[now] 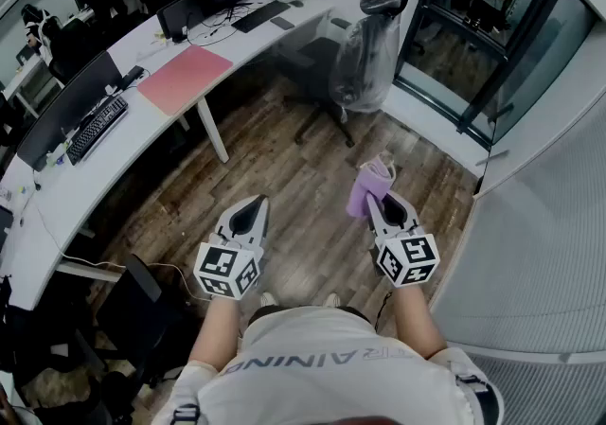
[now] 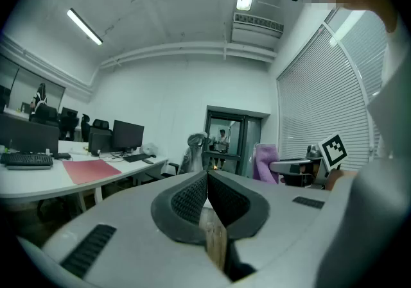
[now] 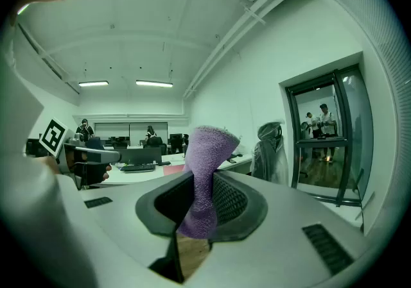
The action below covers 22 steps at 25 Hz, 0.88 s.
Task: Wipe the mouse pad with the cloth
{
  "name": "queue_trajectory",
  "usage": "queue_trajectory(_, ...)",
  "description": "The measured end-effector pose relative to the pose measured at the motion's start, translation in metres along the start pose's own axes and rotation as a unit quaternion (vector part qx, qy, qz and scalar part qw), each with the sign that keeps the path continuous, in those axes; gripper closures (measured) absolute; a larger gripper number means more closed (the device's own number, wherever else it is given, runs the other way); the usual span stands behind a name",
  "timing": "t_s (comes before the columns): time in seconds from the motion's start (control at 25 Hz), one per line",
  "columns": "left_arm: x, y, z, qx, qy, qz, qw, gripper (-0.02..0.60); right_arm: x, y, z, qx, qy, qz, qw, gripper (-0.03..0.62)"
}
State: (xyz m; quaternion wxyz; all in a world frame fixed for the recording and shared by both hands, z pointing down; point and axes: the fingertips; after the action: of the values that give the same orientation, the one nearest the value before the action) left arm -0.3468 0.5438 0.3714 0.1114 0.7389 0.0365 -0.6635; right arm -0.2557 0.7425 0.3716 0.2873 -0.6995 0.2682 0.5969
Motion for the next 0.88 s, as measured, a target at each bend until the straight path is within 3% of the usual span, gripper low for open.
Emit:
queue_trajectory(0.48, -0.005, 0.024, 0.002, -0.001, 0.008, 0.001, 1.0, 0.549, -0.007, 0.016, -0.023, 0.004, -0.001, -0.005, 1.0, 0.5)
queue_trajectory(0.88, -0.008, 0.087, 0.027, 0.009, 0.005, 0.001, 0.9999, 0.549, -0.011, 0.074, -0.072, 0.03, -0.009, -0.015, 0.999, 0.499)
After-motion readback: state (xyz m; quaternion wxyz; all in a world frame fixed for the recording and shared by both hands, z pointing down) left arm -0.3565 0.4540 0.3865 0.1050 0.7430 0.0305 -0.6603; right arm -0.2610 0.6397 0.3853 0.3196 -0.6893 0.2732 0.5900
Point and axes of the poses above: the fingertips, and each gripper's own axes: z backward along the fingers, y to its left, x out of its top, and after that the axes turned 2 degrees about -z, right-handed
